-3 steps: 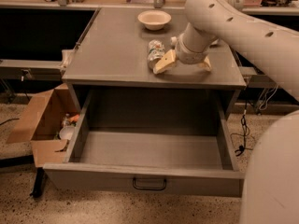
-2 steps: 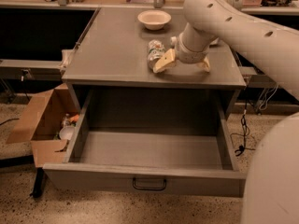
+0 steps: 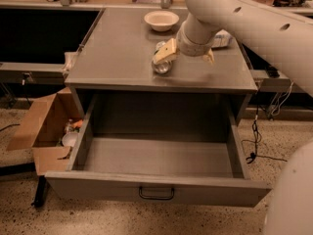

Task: Place 7up can into top drawer

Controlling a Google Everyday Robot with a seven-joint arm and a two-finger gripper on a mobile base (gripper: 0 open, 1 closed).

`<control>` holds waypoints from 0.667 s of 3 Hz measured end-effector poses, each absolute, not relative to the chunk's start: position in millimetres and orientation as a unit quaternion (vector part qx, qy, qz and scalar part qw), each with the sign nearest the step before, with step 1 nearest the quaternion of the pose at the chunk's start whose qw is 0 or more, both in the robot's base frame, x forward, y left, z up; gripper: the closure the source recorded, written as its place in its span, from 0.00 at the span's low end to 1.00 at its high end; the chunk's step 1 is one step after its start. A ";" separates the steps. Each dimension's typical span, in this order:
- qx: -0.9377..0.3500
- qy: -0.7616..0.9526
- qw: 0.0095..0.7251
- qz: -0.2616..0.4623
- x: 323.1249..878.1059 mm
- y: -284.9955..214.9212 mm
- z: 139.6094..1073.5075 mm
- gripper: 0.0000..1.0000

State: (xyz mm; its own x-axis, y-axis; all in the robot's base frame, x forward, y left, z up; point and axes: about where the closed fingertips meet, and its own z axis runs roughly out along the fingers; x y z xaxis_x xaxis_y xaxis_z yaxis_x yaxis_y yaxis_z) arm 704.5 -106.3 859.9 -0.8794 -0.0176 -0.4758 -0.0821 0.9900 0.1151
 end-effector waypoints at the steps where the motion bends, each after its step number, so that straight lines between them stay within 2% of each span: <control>1: -0.023 0.965 0.253 0.066 706.8 -97.1 870.6 0.00; 2: -0.003 0.966 0.250 0.068 717.5 -84.2 874.1 0.00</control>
Offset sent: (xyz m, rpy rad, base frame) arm 0.0175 0.0283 0.0216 0.0275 -0.0091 -0.0602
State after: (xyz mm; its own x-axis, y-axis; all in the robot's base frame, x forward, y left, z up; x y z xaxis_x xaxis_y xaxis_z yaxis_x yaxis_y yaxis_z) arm 717.5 -84.2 874.1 -0.8752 0.0278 -0.4829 -0.0401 0.9907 0.1299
